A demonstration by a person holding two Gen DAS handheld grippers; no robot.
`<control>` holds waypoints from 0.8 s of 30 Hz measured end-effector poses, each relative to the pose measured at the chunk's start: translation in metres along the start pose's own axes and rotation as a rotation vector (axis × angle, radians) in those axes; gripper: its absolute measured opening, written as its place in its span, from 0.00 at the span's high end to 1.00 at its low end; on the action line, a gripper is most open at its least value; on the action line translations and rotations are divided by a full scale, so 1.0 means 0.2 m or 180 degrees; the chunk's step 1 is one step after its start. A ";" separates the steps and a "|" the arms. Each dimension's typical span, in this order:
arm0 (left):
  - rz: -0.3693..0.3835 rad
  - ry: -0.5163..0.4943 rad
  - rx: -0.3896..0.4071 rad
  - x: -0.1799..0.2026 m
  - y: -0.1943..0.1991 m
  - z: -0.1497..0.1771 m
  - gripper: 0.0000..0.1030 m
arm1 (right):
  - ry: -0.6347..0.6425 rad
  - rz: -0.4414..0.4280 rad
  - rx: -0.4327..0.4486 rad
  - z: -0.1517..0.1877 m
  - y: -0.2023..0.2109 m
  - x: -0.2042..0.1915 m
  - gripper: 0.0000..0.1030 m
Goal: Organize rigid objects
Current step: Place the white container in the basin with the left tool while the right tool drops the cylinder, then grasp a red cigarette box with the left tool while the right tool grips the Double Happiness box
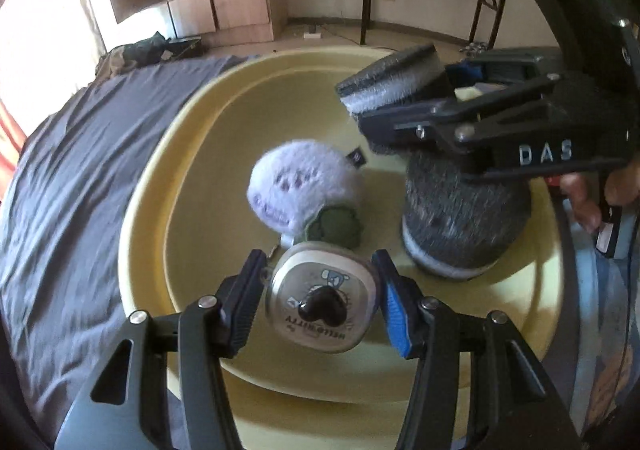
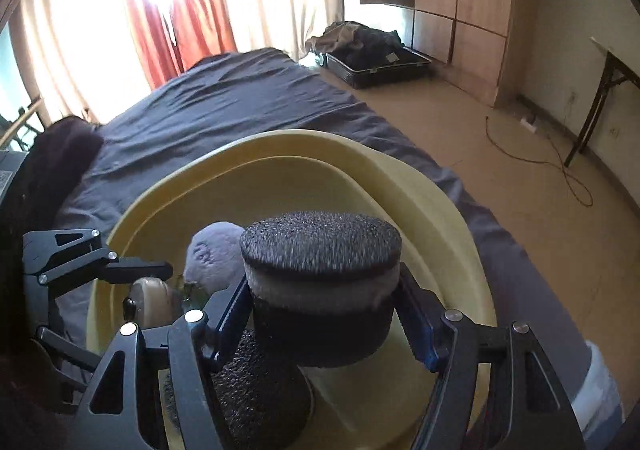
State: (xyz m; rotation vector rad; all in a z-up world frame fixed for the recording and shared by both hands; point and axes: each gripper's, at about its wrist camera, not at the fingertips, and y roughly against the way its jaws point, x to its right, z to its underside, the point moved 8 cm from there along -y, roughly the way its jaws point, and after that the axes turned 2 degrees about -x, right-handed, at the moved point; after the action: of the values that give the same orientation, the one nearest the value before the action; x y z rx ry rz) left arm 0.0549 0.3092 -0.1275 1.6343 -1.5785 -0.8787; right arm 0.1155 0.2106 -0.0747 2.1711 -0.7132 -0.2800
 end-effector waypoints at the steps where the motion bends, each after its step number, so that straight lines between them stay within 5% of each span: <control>1: 0.0016 0.0009 -0.0009 0.00 -0.01 0.01 0.46 | -0.0008 0.0017 -0.0039 0.00 -0.02 0.00 0.35; 6: 0.0056 0.0093 0.0117 -0.01 0.02 -0.01 0.44 | -0.0094 -0.0046 -0.0098 -0.01 -0.06 -0.01 0.31; 8: -0.0020 0.0119 0.0273 -0.03 0.10 -0.03 0.31 | -0.0145 -0.0114 -0.0084 -0.02 -0.03 -0.02 0.22; 10: -0.0018 0.0180 0.0545 -0.03 0.25 -0.07 0.00 | -0.0250 -0.0184 0.0116 -0.02 0.18 -0.01 0.14; 13: 0.0078 0.0134 0.0834 0.07 0.42 -0.15 0.00 | -0.0583 -0.0090 0.0430 0.07 0.54 0.14 0.00; 15: 0.0147 -0.0024 0.0869 0.23 0.45 -0.20 0.00 | -0.0785 -0.0031 0.0610 0.19 0.78 0.28 0.00; 20: 0.0573 -0.0388 0.0642 0.72 0.35 -0.28 0.00 | -0.1254 0.0894 0.0727 0.79 1.39 0.82 0.00; 24: 0.0595 -0.0782 0.0471 1.05 0.20 -0.35 0.00 | -0.1601 0.1364 0.0748 1.32 1.71 1.08 0.00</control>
State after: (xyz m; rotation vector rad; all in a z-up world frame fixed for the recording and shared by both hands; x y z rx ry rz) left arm 0.1007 0.0999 -0.0578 1.4907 -1.9724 -0.9079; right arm 0.0444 -0.2560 0.0253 2.1074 -1.5339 -0.5439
